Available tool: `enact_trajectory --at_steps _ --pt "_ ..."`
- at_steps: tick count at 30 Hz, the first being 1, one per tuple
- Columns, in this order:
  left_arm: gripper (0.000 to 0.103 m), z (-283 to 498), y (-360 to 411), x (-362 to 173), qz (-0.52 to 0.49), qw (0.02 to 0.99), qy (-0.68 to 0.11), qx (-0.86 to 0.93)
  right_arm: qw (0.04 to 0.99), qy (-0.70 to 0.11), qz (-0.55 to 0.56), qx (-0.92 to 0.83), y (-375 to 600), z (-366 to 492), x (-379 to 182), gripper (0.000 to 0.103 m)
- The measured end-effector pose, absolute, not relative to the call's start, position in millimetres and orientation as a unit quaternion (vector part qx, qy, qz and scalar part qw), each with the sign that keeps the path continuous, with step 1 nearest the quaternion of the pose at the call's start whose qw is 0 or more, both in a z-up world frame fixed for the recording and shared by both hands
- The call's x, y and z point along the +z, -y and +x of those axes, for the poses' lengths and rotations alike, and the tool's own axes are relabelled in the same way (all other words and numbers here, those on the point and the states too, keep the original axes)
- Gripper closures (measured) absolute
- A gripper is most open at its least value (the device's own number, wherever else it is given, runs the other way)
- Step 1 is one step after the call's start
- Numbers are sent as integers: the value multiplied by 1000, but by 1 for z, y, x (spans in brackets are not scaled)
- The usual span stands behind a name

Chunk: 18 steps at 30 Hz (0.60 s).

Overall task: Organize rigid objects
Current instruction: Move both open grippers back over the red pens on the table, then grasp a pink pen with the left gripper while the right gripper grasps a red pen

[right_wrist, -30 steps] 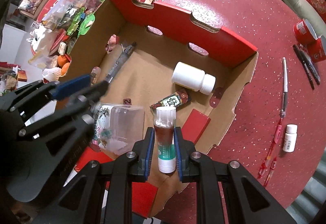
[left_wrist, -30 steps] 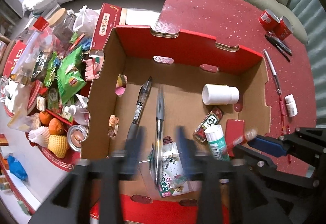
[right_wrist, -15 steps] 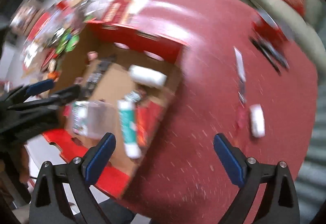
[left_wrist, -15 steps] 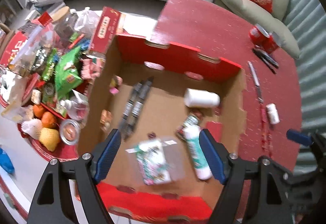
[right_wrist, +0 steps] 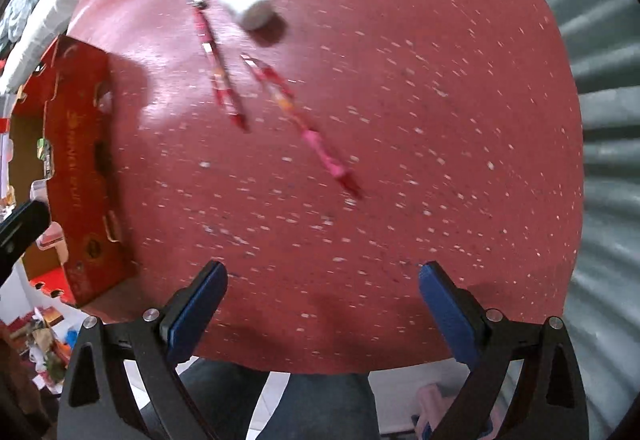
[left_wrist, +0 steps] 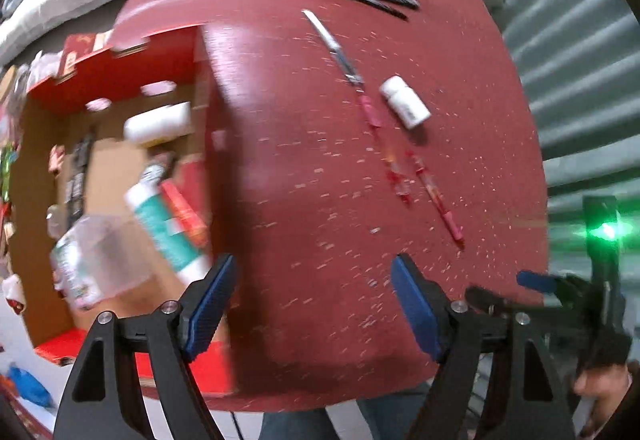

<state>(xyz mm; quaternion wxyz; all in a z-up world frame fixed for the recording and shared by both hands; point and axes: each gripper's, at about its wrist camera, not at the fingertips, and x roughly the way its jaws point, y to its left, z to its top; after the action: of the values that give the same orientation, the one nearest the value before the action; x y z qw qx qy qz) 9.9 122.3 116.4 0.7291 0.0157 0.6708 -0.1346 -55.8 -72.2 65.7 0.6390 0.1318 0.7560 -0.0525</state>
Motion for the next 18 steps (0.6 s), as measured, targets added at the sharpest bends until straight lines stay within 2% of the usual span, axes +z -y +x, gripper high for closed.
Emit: enact_trajectory --at_steps 9,18 --pt "21 75 -51 46 2 734 -677 -54 649 -753 107 -25 115 -57 52 6" --pt "20 96 -38 4 7 717 -697 -15 659 -748 79 14 117 -27 45 6"
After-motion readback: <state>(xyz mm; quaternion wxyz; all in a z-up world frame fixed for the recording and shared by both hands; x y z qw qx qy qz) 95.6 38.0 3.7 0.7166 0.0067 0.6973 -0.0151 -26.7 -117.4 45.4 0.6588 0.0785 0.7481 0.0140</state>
